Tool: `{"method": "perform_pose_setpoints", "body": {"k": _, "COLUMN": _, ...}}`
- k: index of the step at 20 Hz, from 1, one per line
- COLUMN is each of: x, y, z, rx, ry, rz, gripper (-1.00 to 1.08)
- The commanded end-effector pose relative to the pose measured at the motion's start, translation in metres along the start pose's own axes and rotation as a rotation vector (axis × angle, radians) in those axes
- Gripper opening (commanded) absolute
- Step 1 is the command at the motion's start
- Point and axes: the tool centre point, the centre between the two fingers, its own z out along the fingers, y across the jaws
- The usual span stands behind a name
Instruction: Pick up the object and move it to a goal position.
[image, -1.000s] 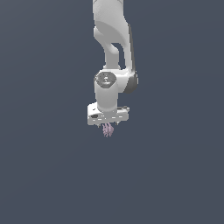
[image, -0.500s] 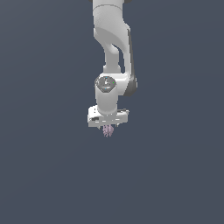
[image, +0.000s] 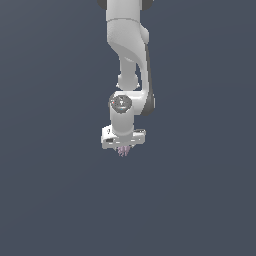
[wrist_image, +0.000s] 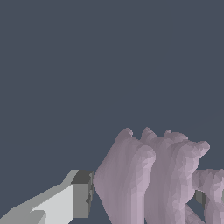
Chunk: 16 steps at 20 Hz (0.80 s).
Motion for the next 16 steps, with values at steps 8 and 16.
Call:
{"method": "perform_pose_setpoints", "body": {"k": 8, "x": 0.0, "y": 0.0, "z": 0.001, "rx": 0.0, "ry": 0.001, "rz": 0.0, "gripper": -1.0}}
{"method": "perform_pose_setpoints", "body": {"k": 16, "x": 0.0, "y": 0.009, "z": -0.012, "rx": 0.0, "ry": 0.002, "rz": 0.0, "gripper": -1.0}}
